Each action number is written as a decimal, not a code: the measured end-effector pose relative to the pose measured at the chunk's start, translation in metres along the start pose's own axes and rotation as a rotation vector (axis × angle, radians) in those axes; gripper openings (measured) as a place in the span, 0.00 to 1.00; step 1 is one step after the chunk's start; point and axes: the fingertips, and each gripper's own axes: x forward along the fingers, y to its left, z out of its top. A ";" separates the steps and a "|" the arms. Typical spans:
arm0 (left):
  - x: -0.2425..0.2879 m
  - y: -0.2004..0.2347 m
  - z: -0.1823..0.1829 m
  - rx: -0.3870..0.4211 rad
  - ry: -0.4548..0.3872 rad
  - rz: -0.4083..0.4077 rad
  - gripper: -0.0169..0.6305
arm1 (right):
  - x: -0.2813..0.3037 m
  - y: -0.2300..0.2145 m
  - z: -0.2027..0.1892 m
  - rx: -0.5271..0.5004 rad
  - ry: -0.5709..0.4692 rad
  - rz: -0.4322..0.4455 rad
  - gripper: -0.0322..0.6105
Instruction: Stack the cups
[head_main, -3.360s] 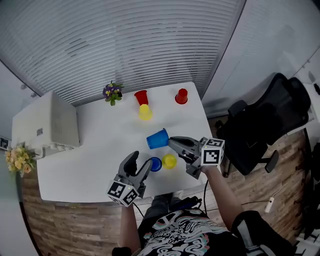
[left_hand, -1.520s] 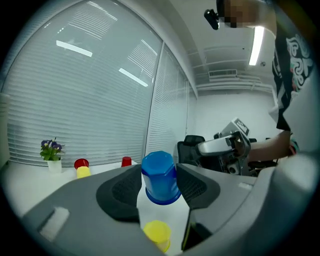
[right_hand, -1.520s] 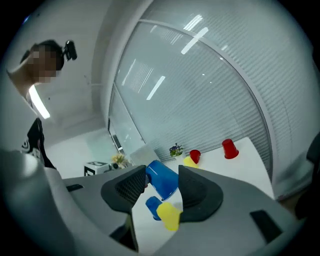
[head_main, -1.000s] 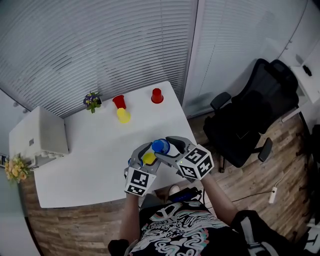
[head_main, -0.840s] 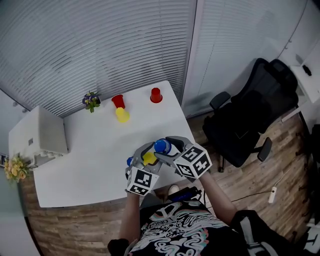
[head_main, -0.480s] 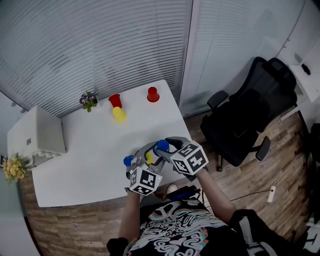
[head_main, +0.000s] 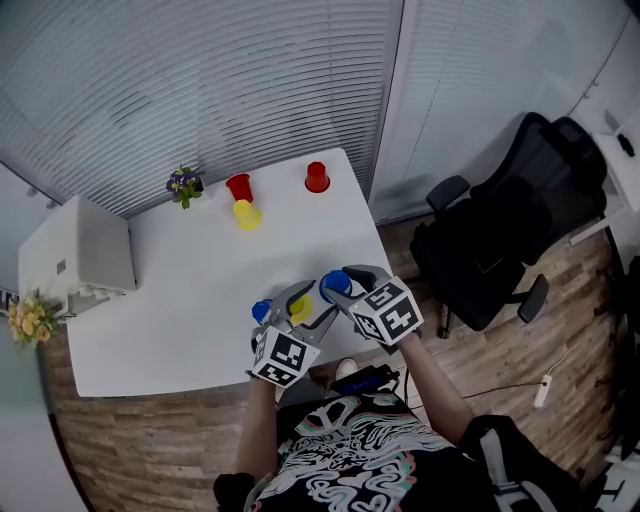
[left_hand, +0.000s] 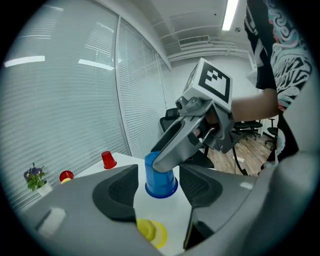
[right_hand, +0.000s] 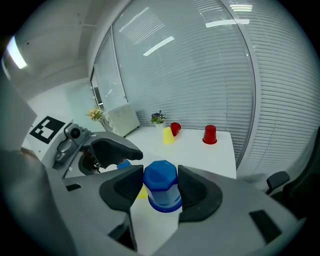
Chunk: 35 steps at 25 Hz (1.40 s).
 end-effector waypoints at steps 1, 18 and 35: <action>-0.003 0.000 -0.003 -0.009 0.007 0.003 0.42 | 0.003 -0.001 -0.003 -0.008 0.009 0.001 0.39; -0.092 0.069 -0.048 -0.332 -0.096 0.282 0.40 | 0.052 0.010 -0.050 -0.096 0.112 0.051 0.39; -0.097 0.079 -0.073 -0.373 -0.076 0.317 0.37 | 0.063 0.014 -0.058 -0.125 0.121 0.051 0.39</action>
